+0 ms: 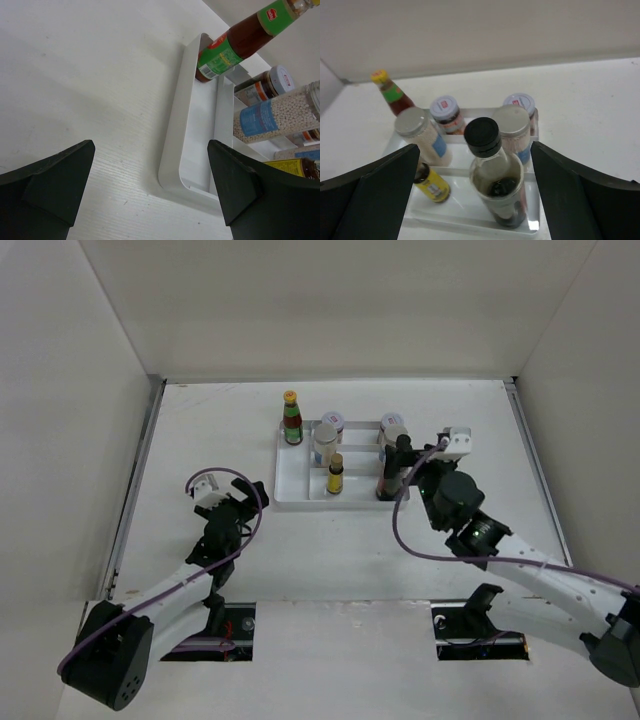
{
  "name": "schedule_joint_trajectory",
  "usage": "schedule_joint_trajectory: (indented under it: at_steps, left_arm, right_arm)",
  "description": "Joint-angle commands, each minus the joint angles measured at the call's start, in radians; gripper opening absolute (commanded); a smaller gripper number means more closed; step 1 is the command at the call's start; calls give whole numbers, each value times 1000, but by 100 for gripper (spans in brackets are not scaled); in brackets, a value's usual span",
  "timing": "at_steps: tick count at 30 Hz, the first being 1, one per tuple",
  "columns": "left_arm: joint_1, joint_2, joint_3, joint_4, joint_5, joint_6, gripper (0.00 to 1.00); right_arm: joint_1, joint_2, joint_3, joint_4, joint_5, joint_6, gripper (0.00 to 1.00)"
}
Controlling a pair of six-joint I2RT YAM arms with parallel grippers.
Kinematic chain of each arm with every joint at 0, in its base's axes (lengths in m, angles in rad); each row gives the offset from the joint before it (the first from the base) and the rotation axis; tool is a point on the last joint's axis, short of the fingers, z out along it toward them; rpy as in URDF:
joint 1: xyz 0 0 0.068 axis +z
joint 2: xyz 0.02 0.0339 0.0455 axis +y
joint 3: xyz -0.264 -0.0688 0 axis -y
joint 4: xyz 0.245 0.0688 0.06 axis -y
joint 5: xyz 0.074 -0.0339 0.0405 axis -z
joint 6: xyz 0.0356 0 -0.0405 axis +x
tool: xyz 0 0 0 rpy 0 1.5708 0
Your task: Organize the condiment bottles
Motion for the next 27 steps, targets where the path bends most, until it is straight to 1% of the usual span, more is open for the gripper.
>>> schedule_joint_trajectory:
  at_steps: [1,4,6,10,13,15,19,22,24,27]
  left_arm:
    - [5,-3,64,-26,-13,3,100]
    - [14,-10,95,-86,-13,-3,100]
    - [22,-21,108,-132,-14,-8,100]
    - [80,-47,128,-280,-45,-74,100]
    - [151,-69,132,-382,-31,-112,100]
    - [179,-72,136,-431,-19,-125,100]
    - [197,-69,177,-523,-17,-126,100]
    - [199,-75,196,-552,-34,-126,100]
    - [200,-64,213,-549,-42,-125,100]
    - [197,-35,237,-548,-42,-123,100]
  right_arm:
    - [80,-119,-24,81,2,17,100]
    - [195,-131,-70,148,-79,43,100]
    - [258,-82,-116,228,-145,63,100]
    - [344,112,-167,377,-259,108,100]
    - [404,252,-136,414,-326,117,100]
    - [436,353,-115,449,-360,114,100]
    - [495,517,-115,562,-354,88,100]
    - [541,528,-113,569,-319,5,100]
    - [547,530,-115,578,-261,-26,100]
    - [551,533,-122,579,-225,-56,100]
